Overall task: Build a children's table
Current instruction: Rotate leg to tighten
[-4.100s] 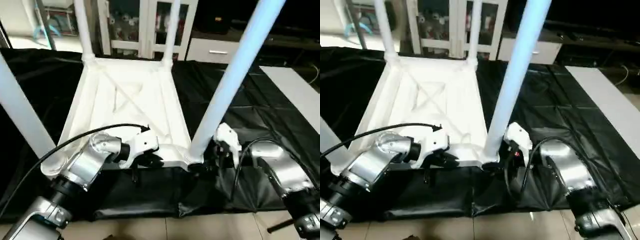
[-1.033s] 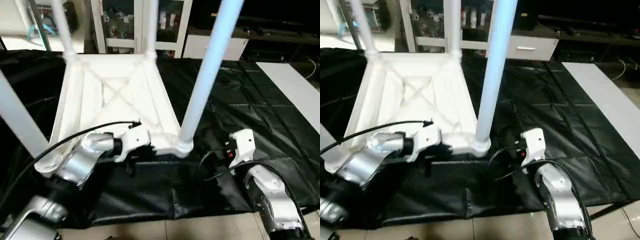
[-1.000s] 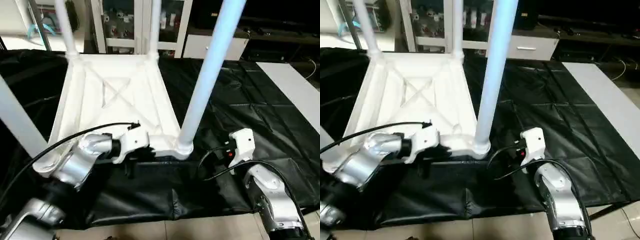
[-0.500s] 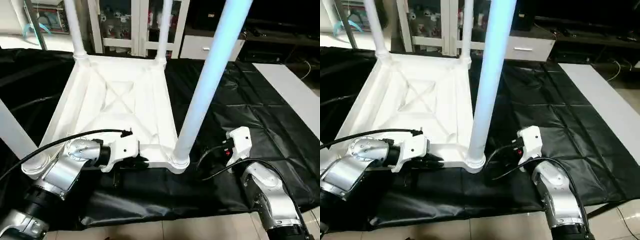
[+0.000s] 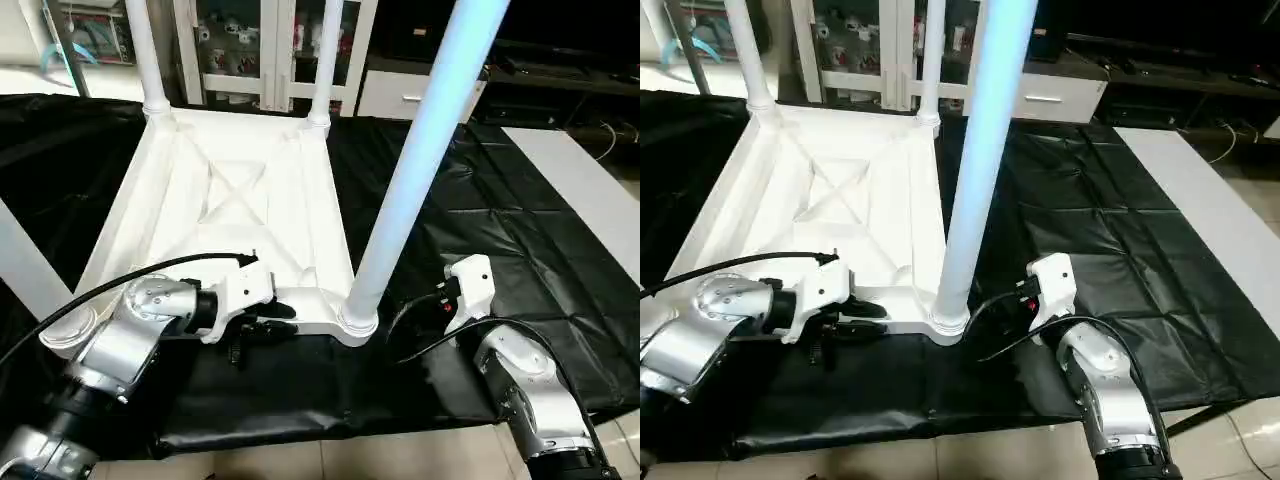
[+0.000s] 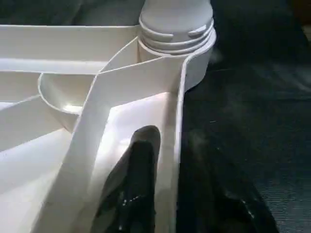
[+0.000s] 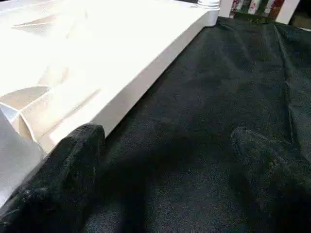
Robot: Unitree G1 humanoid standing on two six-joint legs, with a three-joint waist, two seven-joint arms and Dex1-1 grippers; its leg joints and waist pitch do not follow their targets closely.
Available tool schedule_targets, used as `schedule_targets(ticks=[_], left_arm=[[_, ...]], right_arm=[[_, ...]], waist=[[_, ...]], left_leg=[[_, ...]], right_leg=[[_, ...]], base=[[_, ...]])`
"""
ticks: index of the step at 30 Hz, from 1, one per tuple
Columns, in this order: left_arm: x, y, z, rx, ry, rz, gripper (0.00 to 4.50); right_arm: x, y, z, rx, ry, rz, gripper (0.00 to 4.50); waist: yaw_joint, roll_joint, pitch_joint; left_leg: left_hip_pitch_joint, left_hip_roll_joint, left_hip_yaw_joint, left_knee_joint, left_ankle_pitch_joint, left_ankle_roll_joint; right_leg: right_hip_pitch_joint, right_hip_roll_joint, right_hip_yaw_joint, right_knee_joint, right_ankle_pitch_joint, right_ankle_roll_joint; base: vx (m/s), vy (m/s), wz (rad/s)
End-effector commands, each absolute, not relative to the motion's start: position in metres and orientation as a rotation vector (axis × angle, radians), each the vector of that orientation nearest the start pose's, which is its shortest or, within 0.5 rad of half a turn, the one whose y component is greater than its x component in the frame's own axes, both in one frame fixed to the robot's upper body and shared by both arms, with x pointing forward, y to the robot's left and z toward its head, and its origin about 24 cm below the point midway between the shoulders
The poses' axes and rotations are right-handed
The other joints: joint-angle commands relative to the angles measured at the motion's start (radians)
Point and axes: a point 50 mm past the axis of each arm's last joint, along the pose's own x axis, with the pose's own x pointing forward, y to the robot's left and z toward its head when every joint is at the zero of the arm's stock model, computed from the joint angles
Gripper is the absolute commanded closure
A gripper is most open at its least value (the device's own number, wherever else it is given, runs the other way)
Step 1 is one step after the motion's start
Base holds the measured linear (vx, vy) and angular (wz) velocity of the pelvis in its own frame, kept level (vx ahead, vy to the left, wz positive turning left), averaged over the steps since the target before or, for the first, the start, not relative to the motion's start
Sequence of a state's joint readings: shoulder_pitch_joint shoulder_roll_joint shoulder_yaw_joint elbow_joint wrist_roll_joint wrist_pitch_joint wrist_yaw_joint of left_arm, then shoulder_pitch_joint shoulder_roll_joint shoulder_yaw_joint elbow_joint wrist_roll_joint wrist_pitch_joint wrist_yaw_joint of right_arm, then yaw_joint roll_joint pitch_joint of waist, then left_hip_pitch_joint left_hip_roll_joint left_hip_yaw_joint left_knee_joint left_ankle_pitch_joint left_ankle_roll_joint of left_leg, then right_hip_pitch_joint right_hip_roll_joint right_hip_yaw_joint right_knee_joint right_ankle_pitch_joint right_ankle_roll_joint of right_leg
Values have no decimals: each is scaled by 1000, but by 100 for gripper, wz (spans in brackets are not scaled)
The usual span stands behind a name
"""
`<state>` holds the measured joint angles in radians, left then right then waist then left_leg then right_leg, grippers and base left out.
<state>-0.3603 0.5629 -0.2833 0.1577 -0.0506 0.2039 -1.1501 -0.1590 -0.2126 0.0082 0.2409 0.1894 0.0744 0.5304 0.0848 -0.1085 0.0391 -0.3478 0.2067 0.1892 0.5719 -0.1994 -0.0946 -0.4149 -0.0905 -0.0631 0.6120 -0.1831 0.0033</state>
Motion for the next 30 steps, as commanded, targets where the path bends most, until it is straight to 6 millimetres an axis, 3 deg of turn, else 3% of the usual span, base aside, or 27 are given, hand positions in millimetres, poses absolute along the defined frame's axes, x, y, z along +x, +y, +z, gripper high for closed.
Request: schedule_targets(ticks=[1,6,9,13,14,19,20,25,26,27,28,29,30], left_arm=[[274,165,63,452,438,-1279,297],[275,166,81,350,350,-1230,260],[272,167,88,294,328,-1223,238],[273,163,102,211,250,-1188,213],[276,164,105,207,229,-1153,200],[279,170,96,311,288,-1092,189],[278,168,94,314,304,-1117,189],[271,159,93,364,345,-1230,189],[268,158,94,370,366,-1265,189],[267,157,94,370,374,-1274,189],[265,157,94,369,391,-1298,189],[263,157,94,369,399,-1312,189],[263,157,94,369,399,-1312,189]], right_arm=[[280,-163,30,8,140,525,0],[284,-161,36,26,110,527,0],[286,-161,39,38,95,524,0],[291,-162,43,53,71,505,0],[292,-163,45,63,62,493,0],[292,-174,48,72,48,476,0],[290,-177,47,72,54,492,0],[279,-188,47,57,126,673,0],[272,-191,48,27,171,791,0],[269,-192,48,11,189,834,0],[263,-194,51,-12,229,926,0],[259,-195,52,-21,253,974,0],[259,-195,52,-21,253,974,0]], waist=[[3,11,-48],[4,3,-48],[6,4,-45],[7,1,-45],[7,5,-46],[7,3,-48],[7,-7,-48],[17,-5,-49],[17,-6,-48],[19,-2,-49],[23,24,-47],[21,8,-45],[22,6,-44]], left_leg=[[3,23,-3,-65,-140,9],[6,23,-1,-62,-129,9],[6,25,-2,-66,-170,-2],[5,23,-3,-65,-172,-13],[6,23,-3,-64,-170,-15],[4,21,-5,-62,-165,-9],[3,20,-4,-61,-151,-4],[4,22,-6,-57,-124,21],[3,20,-4,-56,-122,26],[3,22,-5,-56,-130,28],[3,22,-8,-58,-144,20],[4,24,-6,-57,-167,24],[2,23,-8,-58,-174,24]], right_leg=[[48,-42,44,-55,-116,-182],[47,-40,44,-50,-81,-198],[46,-43,44,-53,-134,-190],[46,-41,43,-51,-126,-185],[46,-41,43,-51,-117,-183],[50,-39,44,-55,-131,-154],[50,-37,43,-54,-122,-151],[52,-38,42,-49,-90,-166],[53,-37,42,-49,-80,-172],[55,-38,42,-50,-77,-178],[55,-40,42,-48,-83,-186],[55,-37,42,-54,-94,-188],[58,-39,42,-54,-107,-188]], base=[[0,0,0],[0,0,0],[0,0,0],[0,0,0],[0,0,0],[0,0,0],[0,0,0],[0,0,0],[0,0,0],[0,0,0],[0,0,0],[0,0,0],[0,0,0]])
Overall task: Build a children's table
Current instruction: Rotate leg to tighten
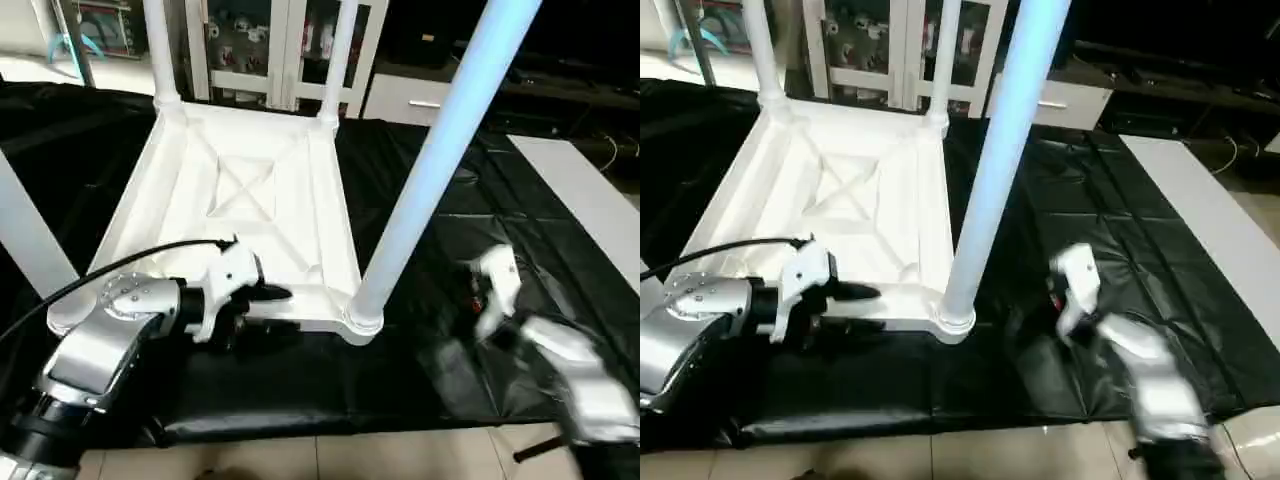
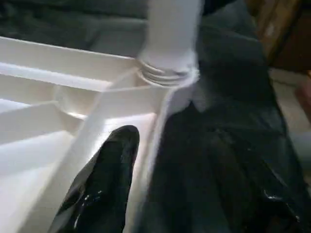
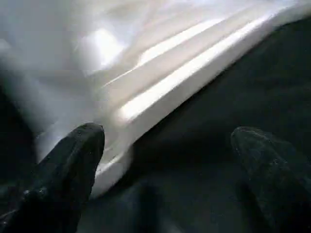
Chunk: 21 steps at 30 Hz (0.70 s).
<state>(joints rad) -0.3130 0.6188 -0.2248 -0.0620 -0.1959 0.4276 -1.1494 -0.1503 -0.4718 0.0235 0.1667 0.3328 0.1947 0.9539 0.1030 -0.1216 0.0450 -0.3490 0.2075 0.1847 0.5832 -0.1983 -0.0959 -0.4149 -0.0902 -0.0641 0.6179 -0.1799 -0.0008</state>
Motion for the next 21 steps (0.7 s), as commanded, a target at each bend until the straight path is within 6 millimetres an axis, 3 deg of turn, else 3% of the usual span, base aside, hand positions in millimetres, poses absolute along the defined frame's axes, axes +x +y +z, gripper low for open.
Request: schedule_targets(ticks=[1,2,4,6,7,8,9,10,11,13,14,16,18,20,21], left_arm=[[262,158,92,385,414,-1327,189],[262,158,91,390,418,-1328,189],[262,158,88,411,432,-1329,189],[272,159,85,472,408,-1251,189],[273,159,85,475,406,-1246,189],[280,159,84,501,389,-1201,189],[284,159,83,504,384,-1182,189],[285,159,82,512,399,-1185,189],[285,159,82,515,403,-1186,189],[285,159,80,524,417,-1191,189],[285,159,78,545,433,-1198,189],[285,159,77,547,435,-1198,189],[286,160,74,571,458,-1207,189],[286,160,72,585,472,-1217,189],[286,161,72,585,477,-1219,189]], right_arm=[[254,-196,54,-44,272,1023,0],[253,-197,55,-52,277,1036,0],[247,-199,58,-83,297,1085,0],[243,-193,64,-97,288,1131,0],[243,-192,65,-98,286,1132,0],[243,-185,67,-99,265,1142,0],[244,-179,69,-95,246,1140,0],[244,-177,69,-96,243,1143,0],[243,-176,69,-96,242,1144,0],[243,-175,68,-98,243,1147,0],[240,-174,68,-93,250,1157,0],[239,-173,67,-88,251,1160,0],[237,-172,67,-89,256,1159,0],[236,-172,66,-89,257,1157,0],[236,-173,65,-87,256,1146,0]], waist=[[3,24,-48],[4,22,-45],[7,21,-45],[5,32,-45],[4,27,-46],[5,27,-46],[5,36,-46],[5,33,-48],[6,37,-49],[7,35,-50],[9,53,-51],[9,45,-54],[11,63,-54],[12,57,-53],[14,75,-54]], left_leg=[[0,22,-6,-72,-194,20],[2,25,-6,-74,-229,11],[5,27,-9,-73,-251,5],[4,27,-12,-75,-254,1],[6,26,-11,-73,-263,0],[3,26,-14,-74,-254,0],[4,25,-14,-75,-253,-2],[9,25,-13,-72,-259,-5],[6,26,-16,-73,-256,-12],[5,26,-16,-73,-248,-12],[7,25,-16,-73,-244,-13],[6,24,-14,-70,-220,-6],[6,23,-15,-69,-210,-5],[3,21,-14,-69,-208,4],[4,21,-16,-70,-213,1]], right_leg=[[56,-43,43,-64,-157,-180],[53,-45,42,-74,-232,-163],[51,-46,44,-78,-284,-142],[49,-45,43,-77,-279,-146],[47,-42,42,-80,-280,-140],[50,-44,42,-78,-273,-141],[49,-43,42,-78,-269,-140],[44,-44,42,-79,-265,-143],[48,-45,41,-75,-245,-152],[50,-45,41,-72,-231,-156],[49,-44,42,-69,-204,-165],[53,-42,41,-64,-150,-180],[55,-41,41,-61,-108,-193],[59,-42,40,-63,-120,-197],[59,-45,41,-61,-127,-198]], base=[[0,0,0],[0,0,0],[0,0,0],[0,0,0],[0,0,0],[0,0,0],[0,0,0],[0,0,0],[0,0,0],[0,0,0],[0,0,0],[0,0,0],[0,0,0],[0,0,0],[0,0,0]])
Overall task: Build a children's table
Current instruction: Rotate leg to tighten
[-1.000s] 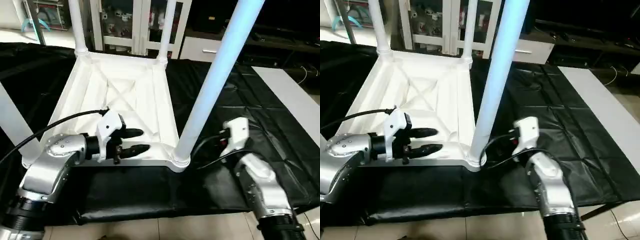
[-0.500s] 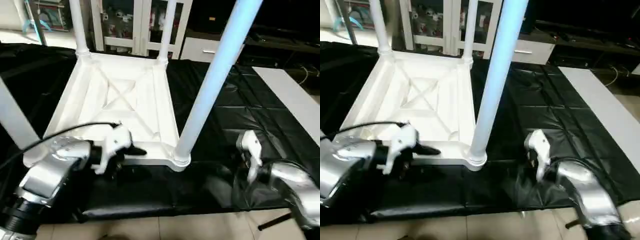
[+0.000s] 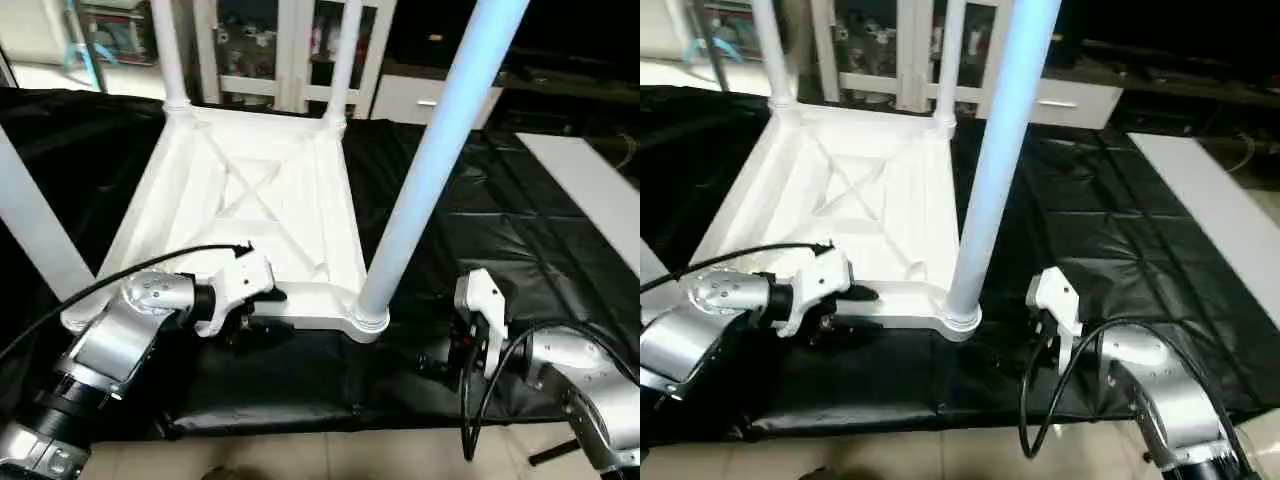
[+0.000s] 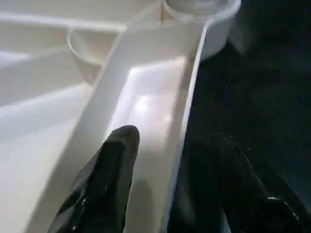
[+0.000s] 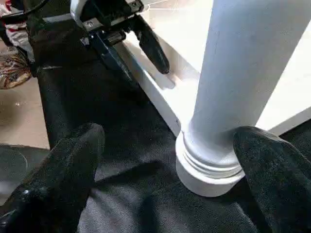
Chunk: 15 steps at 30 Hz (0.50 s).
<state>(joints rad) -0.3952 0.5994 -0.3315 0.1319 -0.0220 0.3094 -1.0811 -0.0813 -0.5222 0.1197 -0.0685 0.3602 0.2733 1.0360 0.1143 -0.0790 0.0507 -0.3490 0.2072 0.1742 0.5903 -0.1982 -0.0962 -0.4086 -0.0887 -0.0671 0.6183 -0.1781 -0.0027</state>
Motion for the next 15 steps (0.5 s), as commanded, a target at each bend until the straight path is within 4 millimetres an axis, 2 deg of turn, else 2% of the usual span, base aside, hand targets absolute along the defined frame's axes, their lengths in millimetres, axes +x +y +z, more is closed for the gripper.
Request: schedule_targets(ticks=[1,2,3,4,6,7,9,15], left_arm=[[286,161,72,585,477,-1219,189],[286,162,71,585,487,-1225,189],[286,164,69,585,508,-1233,189],[286,165,68,585,509,-1234,189],[286,166,68,585,517,-1234,189],[287,168,67,589,521,-1228,216],[291,169,68,602,511,-1208,225],[296,168,69,600,513,-1215,266]], right_arm=[[236,-173,65,-87,256,1146,0],[236,-173,65,-88,254,1137,0],[237,-172,65,-88,249,1123,0],[237,-172,65,-88,249,1122,0],[237,-171,65,-89,247,1118,0],[236,-168,66,-85,242,1123,0],[234,-165,65,-83,241,1132,0],[231,-163,61,-81,248,1123,0]], waist=[[1,26,-58],[0,35,-57],[0,35,-55],[-1,45,-54],[0,42,-55],[0,50,-54],[0,60,-57],[-1,66,-60]], left_leg=[[4,23,-5,-77,-222,-2],[5,23,-5,-79,-245,-6],[4,22,-6,-79,-258,-7],[6,21,-6,-81,-281,-8],[2,20,-8,-81,-279,-2],[2,20,-8,-81,-279,0],[2,20,-9,-79,-265,-1],[2,21,-8,-79,-248,0]], right_leg=[[51,-46,43,-66,-138,-199],[51,-45,43,-70,-153,-200],[51,-46,43,-70,-170,-199],[50,-45,43,-77,-206,-191],[54,-48,43,-77,-248,-179],[52,-49,44,-81,-275,-172],[52,-49,44,-80,-266,-170],[52,-46,43,-74,-210,-188]], base=[[0,0,0],[0,0,0],[0,0,0],[0,0,0],[0,0,0],[0,0,0],[0,0,0],[0,0,0]])
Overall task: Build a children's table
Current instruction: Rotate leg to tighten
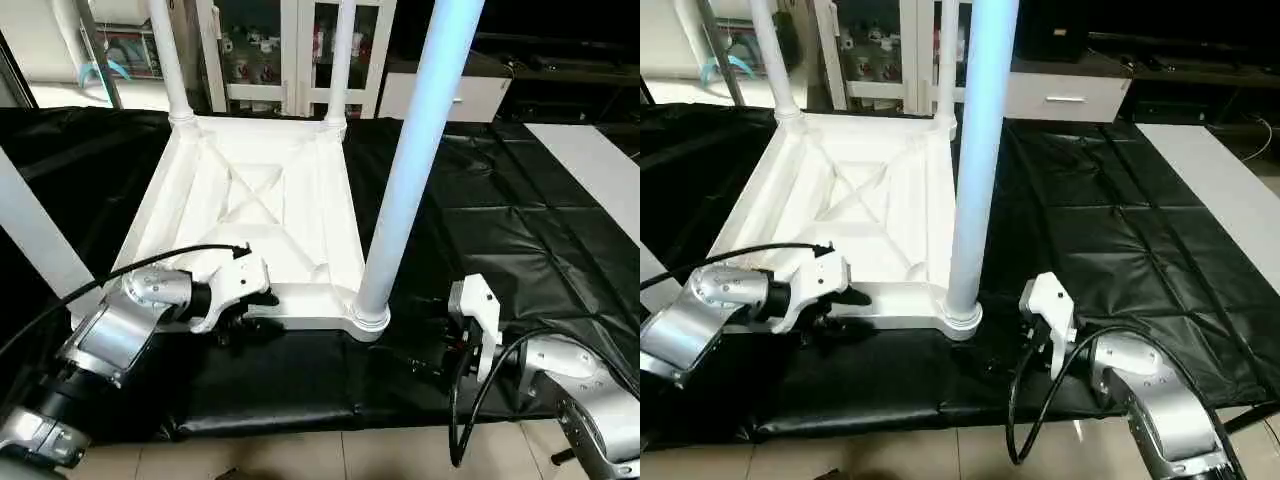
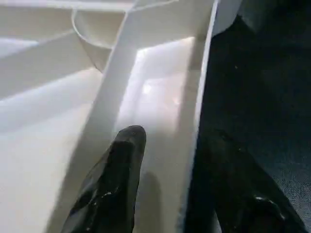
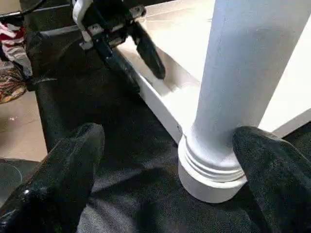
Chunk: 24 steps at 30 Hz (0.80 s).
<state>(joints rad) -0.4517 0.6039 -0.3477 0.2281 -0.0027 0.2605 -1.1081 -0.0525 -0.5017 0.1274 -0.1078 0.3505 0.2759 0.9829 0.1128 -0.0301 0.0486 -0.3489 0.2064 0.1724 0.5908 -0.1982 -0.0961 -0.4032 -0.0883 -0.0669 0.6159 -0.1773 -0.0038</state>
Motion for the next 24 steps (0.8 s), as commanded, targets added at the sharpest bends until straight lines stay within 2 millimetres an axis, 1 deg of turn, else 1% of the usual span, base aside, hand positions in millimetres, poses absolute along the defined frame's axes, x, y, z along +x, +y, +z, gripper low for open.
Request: schedule_targets(ticks=[1,2,3,4,5,7,8,9,10,11,12,13,15,16,17,18,19,20,21,22,23,24], left_arm=[[296,167,69,597,510,-1217,268],[296,166,69,594,507,-1219,275],[296,166,69,593,507,-1220,301],[295,165,68,591,508,-1224,301],[294,165,67,589,511,-1227,309],[294,166,67,587,515,-1231,320],[292,166,65,586,520,-1236,334],[292,166,65,585,521,-1236,334],[291,166,64,584,524,-1236,350],[290,166,64,578,524,-1234,350],[290,166,63,571,527,-1227,351],[289,167,63,569,535,-1219,365],[289,171,62,569,553,-1193,389],[290,173,62,566,554,-1182,392],[291,175,62,563,553,-1174,394],[291,177,61,563,554,-1173,399],[291,179,61,564,557,-1170,417],[291,179,61,566,558,-1169,417],[291,180,61,569,558,-1162,421],[292,180,62,569,550,-1159,422],[292,179,63,568,542,-1158,425],[293,178,64,568,532,-1161,432]], right_arm=[[231,-164,60,-81,250,1123,0],[231,-164,60,-81,251,1122,0],[231,-164,60,-80,251,1122,0],[231,-164,59,-81,255,1122,0],[231,-164,59,-81,256,1123,0],[231,-163,59,-81,256,1124,0],[231,-163,60,-80,254,1126,0],[231,-162,60,-80,253,1126,0],[232,-161,60,-77,250,1126,0],[232,-161,60,-74,249,1126,0],[231,-161,60,-72,249,1126,0],[231,-161,60,-71,249,1127,0],[230,-161,60,-65,250,1130,0],[231,-161,60,-65,251,1129,0],[231,-161,60,-66,251,1128,0],[231,-162,60,-66,252,1127,0],[232,-162,60,-67,252,1127,0],[232,-162,60,-66,252,1126,0],[232,-162,60,-66,251,1125,0],[232,-162,61,-65,251,1125,0],[232,-163,61,-65,251,1125,0],[232,-163,61,-65,252,1126,0]], waist=[[0,15,-58],[1,16,-59],[0,12,-59],[1,14,-58],[1,10,-57],[1,12,-56],[1,11,-56],[1,9,-56],[1,9,-55],[0,5,-56],[1,7,-56],[1,6,-56],[0,7,-57],[1,5,-56],[1,6,-55],[1,3,-55],[-1,4,-55],[-3,4,-55],[-6,1,-56],[-8,2,-56],[-11,-1,-56],[-14,0,-56]], left_leg=[[2,21,-6,-79,-243,2],[1,21,-6,-78,-240,3],[1,22,-5,-78,-237,4],[0,22,-6,-79,-239,6],[1,22,-5,-79,-244,7],[1,22,-5,-80,-251,7],[2,23,-5,-80,-255,6],[2,23,-5,-80,-254,6],[1,23,-5,-81,-253,7],[0,22,-5,-80,-251,8],[1,23,-6,-80,-249,8],[0,23,-6,-81,-239,9],[1,24,-5,-80,-236,10],[1,23,-4,-80,-237,11],[0,22,-5,-81,-240,12],[0,22,-4,-80,-241,13],[-3,22,-6,-82,-242,11],[-3,22,-6,-82,-241,10],[-3,22,-6,-81,-239,11],[-4,21,-6,-81,-234,13],[-5,21,-6,-80,-225,15],[-5,22,-6,-80,-222,17]], right_leg=[[47,-47,43,-72,-201,-189],[49,-47,43,-70,-192,-193],[49,-48,43,-70,-188,-194],[49,-48,42,-70,-197,-194],[48,-49,43,-72,-213,-190],[47,-50,43,-75,-236,-184],[46,-50,43,-76,-247,-179],[46,-50,43,-76,-248,-178],[46,-50,44,-76,-255,-175],[46,-51,44,-77,-260,-171],[46,-51,44,-76,-261,-171],[46,-51,44,-74,-252,-171],[45,-49,44,-73,-240,-174],[45,-49,44,-74,-242,-174],[45,-50,44,-76,-254,-172],[45,-50,44,-77,-260,-170],[47,-51,43,-76,-270,-164],[47,-51,43,-77,-273,-160],[47,-51,43,-77,-271,-159],[47,-51,43,-76,-269,-159],[47,-51,43,-75,-263,-160],[48,-51,43,-75,-259,-162]], base=[[0,0,0],[0,0,0],[0,0,0],[0,0,0],[0,0,0],[0,0,0],[0,0,0],[0,0,0],[0,0,0],[0,0,0],[0,0,0],[0,0,0],[0,0,0],[0,0,0],[0,0,0],[0,0,0],[0,0,0],[0,0,0],[0,0,0],[0,0,0],[0,0,0],[0,0,0]])
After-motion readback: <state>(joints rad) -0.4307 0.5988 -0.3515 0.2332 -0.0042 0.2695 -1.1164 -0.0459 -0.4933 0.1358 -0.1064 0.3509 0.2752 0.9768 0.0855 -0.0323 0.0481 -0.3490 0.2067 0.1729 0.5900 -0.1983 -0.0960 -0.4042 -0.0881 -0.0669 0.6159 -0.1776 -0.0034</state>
